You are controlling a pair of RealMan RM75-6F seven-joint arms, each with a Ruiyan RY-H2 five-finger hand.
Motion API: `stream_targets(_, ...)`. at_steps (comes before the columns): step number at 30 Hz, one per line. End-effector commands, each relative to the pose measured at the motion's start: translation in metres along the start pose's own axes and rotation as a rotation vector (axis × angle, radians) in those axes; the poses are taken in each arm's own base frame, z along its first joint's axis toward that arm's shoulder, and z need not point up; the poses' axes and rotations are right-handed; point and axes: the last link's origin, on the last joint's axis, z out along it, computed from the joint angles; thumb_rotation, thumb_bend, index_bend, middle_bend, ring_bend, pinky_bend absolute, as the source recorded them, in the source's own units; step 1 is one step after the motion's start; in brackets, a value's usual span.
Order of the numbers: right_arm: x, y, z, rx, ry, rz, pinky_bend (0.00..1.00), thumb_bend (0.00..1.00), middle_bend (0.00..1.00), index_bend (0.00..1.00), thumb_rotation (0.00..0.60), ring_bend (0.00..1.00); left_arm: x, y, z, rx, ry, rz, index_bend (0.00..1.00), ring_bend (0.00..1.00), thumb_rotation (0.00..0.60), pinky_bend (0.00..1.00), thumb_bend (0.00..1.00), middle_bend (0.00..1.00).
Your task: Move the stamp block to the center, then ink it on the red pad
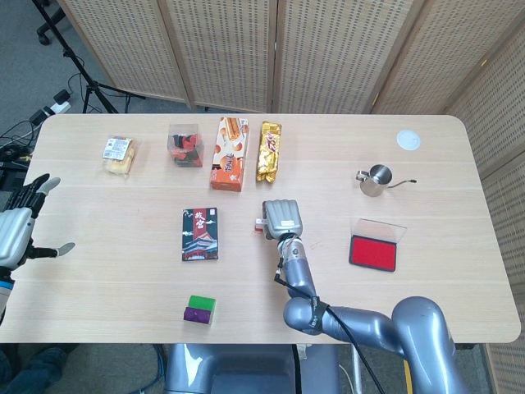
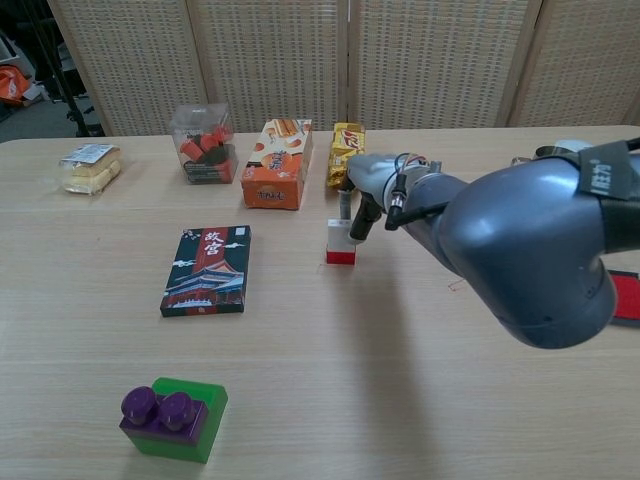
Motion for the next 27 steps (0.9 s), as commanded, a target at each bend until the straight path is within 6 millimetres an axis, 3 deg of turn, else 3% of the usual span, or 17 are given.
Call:
stream_targets(1,0.0,0.0,0.0,0.0,-0.001,0.002,1.0,0.41,0.94,0.49,0.6,1.0,0.0,0.0,0.0,0.0,-0.001,0.0,0.0,0.0,0.6,0.0,0.0,0.0)
stream_targets(10,0.0,-0.002,0.0,0.003,0.004,-0.002,1.0,0.44,0.95,0.54,0.6,1.0,0.0,-0.001,0.0,0.001,-0.001,0.0,0.0,0.0,0.6,0.0,0.0,0.0)
stream_targets(19,0.035,0.002,-0.017,0.07,0.048,0.035,1.0,0.49,0.95,0.55,0.6,1.0,-0.004,0.001,0.002,-0.001,-0.017,0.014,0.0,0.0,0.6,0.0,0.0,0.0)
stream_targets(27,0.07,0.05,-0.052,0.09,0.055,-0.019,1.0,0.52,0.95,0.55,0.6,1.0,-0.009,0.004,0.0,-0.01,-0.028,0.031,0.0,0.0,0.6,0.0,0.0,0.0)
